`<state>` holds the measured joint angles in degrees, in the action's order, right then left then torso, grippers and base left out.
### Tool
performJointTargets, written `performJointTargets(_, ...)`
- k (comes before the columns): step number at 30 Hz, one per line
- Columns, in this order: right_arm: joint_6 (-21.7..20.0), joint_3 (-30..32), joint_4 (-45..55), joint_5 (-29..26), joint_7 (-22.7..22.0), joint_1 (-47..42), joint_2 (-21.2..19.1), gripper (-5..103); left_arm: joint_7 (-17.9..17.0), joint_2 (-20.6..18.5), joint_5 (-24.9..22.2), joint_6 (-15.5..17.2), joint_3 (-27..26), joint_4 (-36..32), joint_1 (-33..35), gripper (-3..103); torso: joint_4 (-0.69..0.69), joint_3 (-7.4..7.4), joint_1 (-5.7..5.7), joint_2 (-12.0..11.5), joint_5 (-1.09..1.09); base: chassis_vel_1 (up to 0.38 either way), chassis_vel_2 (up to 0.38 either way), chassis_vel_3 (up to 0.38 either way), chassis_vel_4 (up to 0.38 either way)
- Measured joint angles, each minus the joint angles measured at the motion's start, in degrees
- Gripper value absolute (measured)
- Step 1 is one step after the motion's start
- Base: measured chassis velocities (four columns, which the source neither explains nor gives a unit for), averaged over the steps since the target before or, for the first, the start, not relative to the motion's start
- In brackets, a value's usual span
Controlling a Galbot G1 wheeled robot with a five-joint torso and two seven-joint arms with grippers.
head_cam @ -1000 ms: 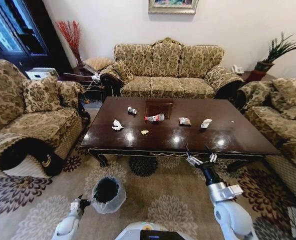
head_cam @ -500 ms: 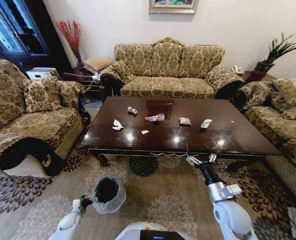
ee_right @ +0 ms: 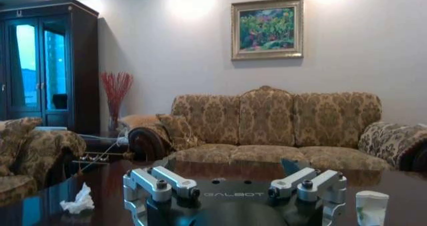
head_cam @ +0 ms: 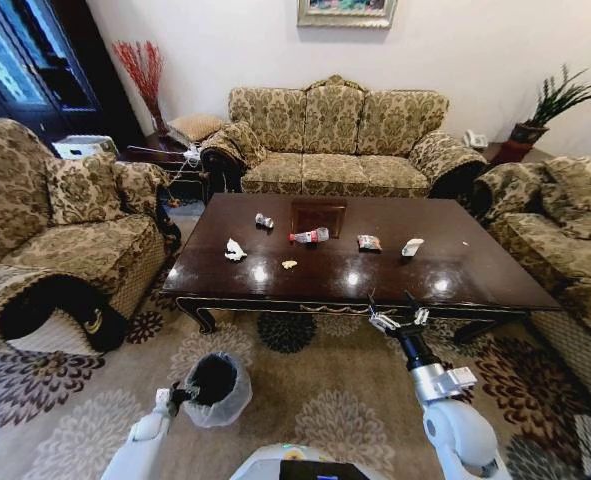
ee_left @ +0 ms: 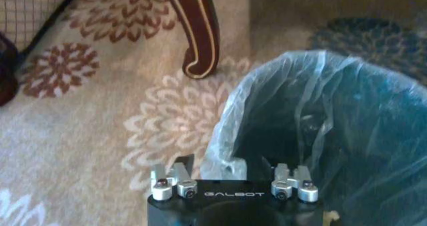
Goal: Move to the front of the table and place the trash on the table into the trash bin.
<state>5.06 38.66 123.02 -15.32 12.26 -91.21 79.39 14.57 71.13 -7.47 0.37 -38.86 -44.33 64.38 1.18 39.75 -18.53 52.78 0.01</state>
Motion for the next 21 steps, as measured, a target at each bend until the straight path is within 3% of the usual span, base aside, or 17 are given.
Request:
performJointTargets(1,0.00,0.08,0.03,-0.02,0.00,-0.07,-0.02,100,-0.23,0.07,0.15,0.71,-0.08,0.41,-0.56,67,0.00,0.00,0.00,0.00,0.00,0.000,0.000,0.000,0.000)
performJointTargets(2,0.00,0.15,0.05,-0.06,-0.03,-0.15,-0.03,100,-0.64,0.18,0.25,1.88,-0.15,0.82,-1.44,56,-0.02,-0.01,0.01,0.00,0.00,0.000,0.000,0.000,0.000)
performJointTargets(4,0.00,0.15,0.06,-0.10,-0.07,-0.15,-0.01,100,-0.89,0.21,0.39,2.82,-0.13,0.95,-1.89,56,-0.03,-0.01,0.01,0.00,0.00,0.000,0.000,0.000,0.000)
performJointTargets(5,0.00,0.11,0.07,-0.12,-0.10,-0.15,0.10,100,-0.99,0.26,0.58,3.85,-0.03,1.09,-2.26,45,-0.03,-0.01,0.00,0.00,0.00,0.000,0.000,0.000,0.000)
performJointTargets(7,0.00,0.08,0.07,-0.12,-0.11,-0.13,0.16,100,-0.98,0.30,0.71,4.30,-0.01,1.17,-2.40,45,-0.02,-0.01,0.00,0.00,0.00,0.000,0.000,0.000,0.000)
performJointTargets(9,0.01,-0.04,0.00,-0.06,-0.11,-0.18,0.43,100,-1.16,0.72,1.82,5.62,-0.09,2.06,-3.29,34,-0.01,-0.01,0.00,0.00,0.00,0.000,0.000,0.000,0.000)
performJointTargets(10,0.01,-0.04,0.00,-0.06,-0.11,-0.18,0.43,100,-1.16,0.72,1.82,5.62,-0.09,2.06,-3.29,34,-0.01,-0.01,0.00,0.00,0.00,0.000,0.000,0.000,0.000)
performJointTargets(13,-0.01,-0.11,-0.05,-0.02,-0.45,-0.37,0.66,100,-1.60,0.97,3.29,6.98,-0.25,3.62,-4.11,18,-0.02,-0.01,0.00,0.00,-0.01,0.000,0.000,0.000,0.000)
performJointTargets(15,-0.05,-0.12,-0.04,-0.05,-0.74,-0.41,0.67,100,-1.60,0.97,3.61,6.86,-0.32,4.19,-4.25,18,-0.02,-0.01,0.00,0.00,0.01,0.000,0.000,0.000,0.000)
performJointTargets(16,-0.06,-0.11,-0.02,-0.16,-1.02,-0.46,0.70,100,-1.68,0.97,3.74,6.41,-0.46,4.90,-4.47,7,0.00,-0.01,0.00,0.00,0.00,0.000,0.000,0.000,0.000)
performJointTargets(17,-0.06,-0.09,-0.02,-0.16,-1.12,-0.50,0.76,100,-1.65,0.98,3.89,6.35,-0.50,5.19,-4.65,4,-0.01,-0.01,0.00,0.00,0.03,0.000,0.000,0.000,0.000)
performJointTargets(21,0.12,-0.12,-0.03,0.47,-1.15,-0.88,1.01,100,-1.38,1.06,4.17,6.53,-0.66,5.17,-4.69,1,-0.01,-0.01,0.01,0.00,0.01,0.000,0.000,0.000,0.000)
